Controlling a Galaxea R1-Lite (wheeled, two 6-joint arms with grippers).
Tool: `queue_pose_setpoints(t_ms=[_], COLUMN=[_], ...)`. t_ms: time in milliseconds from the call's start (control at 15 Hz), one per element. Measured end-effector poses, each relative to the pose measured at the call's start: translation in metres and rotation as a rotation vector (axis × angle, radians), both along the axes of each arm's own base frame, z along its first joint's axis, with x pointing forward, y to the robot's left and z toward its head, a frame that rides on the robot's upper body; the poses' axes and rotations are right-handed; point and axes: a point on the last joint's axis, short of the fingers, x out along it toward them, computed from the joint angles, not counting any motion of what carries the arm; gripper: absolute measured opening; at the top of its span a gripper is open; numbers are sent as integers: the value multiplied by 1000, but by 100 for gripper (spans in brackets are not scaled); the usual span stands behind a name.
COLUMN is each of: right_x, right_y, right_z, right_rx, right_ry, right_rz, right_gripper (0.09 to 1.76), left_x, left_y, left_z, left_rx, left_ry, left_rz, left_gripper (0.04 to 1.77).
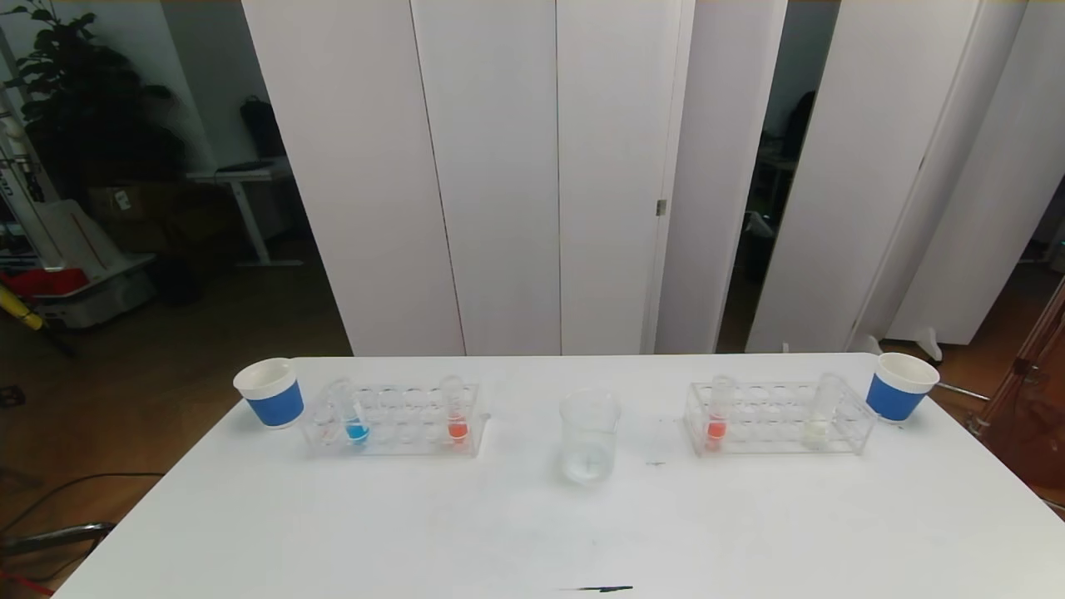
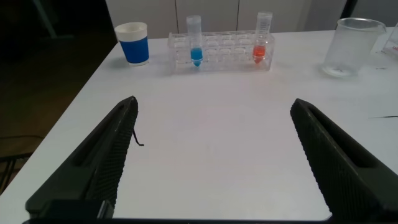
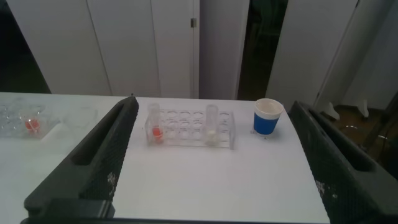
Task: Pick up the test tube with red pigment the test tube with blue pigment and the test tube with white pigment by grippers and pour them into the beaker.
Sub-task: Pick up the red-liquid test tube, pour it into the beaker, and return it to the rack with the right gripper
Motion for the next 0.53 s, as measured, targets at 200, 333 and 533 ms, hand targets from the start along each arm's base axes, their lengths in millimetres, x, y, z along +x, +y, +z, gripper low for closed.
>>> queue_pose_setpoints(t_ms=[200, 333, 533], right_x=[48, 88, 147], right_y=[0, 0, 4], right_z=[30, 40, 34], right_rx=[24, 41, 50], right_ry=[35, 55, 99], right_rz=[-2, -3, -33], right_gripper=[174, 174, 174], left_x=[0, 0, 0], left_y=[0, 0, 0], left_z=[0, 0, 0], left_rx=[0, 0, 0], left_ry=[0, 0, 0], left_rz=[0, 0, 0], left_gripper=[175, 175, 175])
